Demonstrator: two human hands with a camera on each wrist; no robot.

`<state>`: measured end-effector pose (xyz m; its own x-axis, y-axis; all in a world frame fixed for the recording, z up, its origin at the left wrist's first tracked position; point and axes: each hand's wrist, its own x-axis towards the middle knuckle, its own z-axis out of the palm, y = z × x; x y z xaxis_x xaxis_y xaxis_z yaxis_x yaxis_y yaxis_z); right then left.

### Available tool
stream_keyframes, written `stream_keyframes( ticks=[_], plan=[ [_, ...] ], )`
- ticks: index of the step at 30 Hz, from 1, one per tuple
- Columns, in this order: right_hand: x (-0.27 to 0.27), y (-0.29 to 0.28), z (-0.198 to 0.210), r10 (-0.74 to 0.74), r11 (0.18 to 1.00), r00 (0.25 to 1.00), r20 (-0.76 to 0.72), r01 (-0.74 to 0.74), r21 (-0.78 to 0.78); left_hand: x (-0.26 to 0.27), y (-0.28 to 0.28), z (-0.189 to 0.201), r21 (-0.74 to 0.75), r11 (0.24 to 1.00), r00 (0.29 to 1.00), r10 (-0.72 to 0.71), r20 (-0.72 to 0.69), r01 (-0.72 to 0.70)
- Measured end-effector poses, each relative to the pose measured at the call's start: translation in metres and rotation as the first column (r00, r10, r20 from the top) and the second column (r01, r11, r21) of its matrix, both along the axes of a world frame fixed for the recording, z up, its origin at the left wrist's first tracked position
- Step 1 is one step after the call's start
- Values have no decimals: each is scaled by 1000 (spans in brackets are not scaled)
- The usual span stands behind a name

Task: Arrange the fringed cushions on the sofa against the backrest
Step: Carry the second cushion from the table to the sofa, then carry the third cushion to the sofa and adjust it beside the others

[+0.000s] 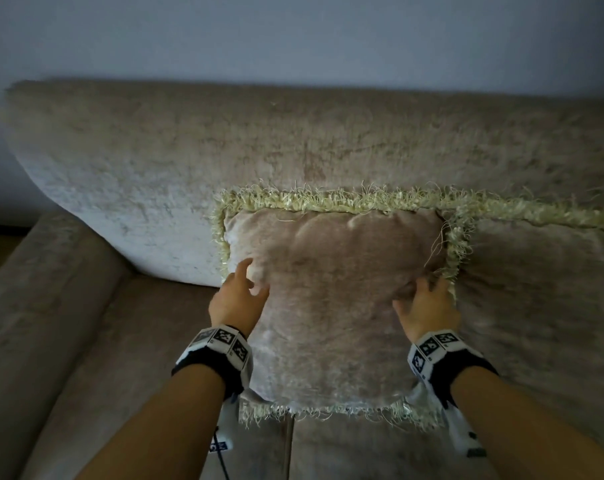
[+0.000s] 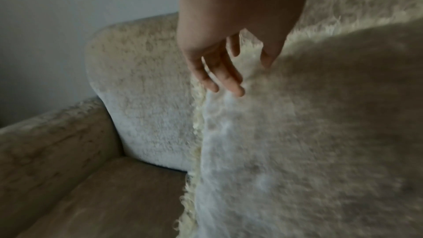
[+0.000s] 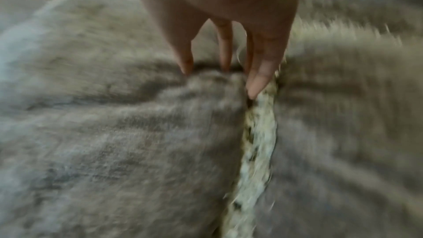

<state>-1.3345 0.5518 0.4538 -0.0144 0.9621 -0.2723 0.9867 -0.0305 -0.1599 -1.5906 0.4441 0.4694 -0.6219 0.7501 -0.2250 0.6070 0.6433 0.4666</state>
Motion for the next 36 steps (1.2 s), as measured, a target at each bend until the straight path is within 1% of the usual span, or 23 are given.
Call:
stream_keyframes(
  ticks=[1,3,8,10,12,16,19,22,26,29,31,33,36],
  plan=[
    [-4,-2,11,47,998,995,86,-51,38,-2,-4,11,29,1000,1000,9,-23,-9],
    [-18,-5,35,146,986,977,159,-157,60,-7,-14,34,71,997,999,16,-43,-13],
    [-79,-25,97,363,922,921,143,-377,91,-34,-61,80,146,986,993,91,-69,-80],
    [-112,-40,116,474,868,867,155,-489,84,-51,-88,93,167,979,988,133,-75,-119],
    [-150,-60,128,584,796,794,171,-601,71,-71,-121,103,183,966,978,197,-73,-182],
    [-229,-116,145,749,624,629,209,-775,96,-115,-204,120,211,903,918,393,-57,-374],
    [-288,-169,155,856,456,474,204,-880,133,-143,-276,127,213,832,848,530,-32,-512],
    [-342,-232,166,926,289,316,205,-945,153,-154,-347,132,226,748,763,646,-31,-624],
    [-397,-328,176,980,55,84,180,-985,161,-155,-436,136,228,579,596,803,9,-783],
    [-422,-403,178,979,-111,-81,188,-982,152,-143,-504,138,227,462,476,879,7,-857],
    [-433,-457,178,962,-222,-192,194,-964,149,-128,-550,138,242,369,383,924,12,-897],
    [-435,-511,176,942,-306,-280,186,-942,135,-109,-598,135,230,278,289,957,19,-933],
    [-433,-592,167,905,-413,-392,164,-902,123,-83,-671,129,187,180,186,982,17,-966]
  ],
)
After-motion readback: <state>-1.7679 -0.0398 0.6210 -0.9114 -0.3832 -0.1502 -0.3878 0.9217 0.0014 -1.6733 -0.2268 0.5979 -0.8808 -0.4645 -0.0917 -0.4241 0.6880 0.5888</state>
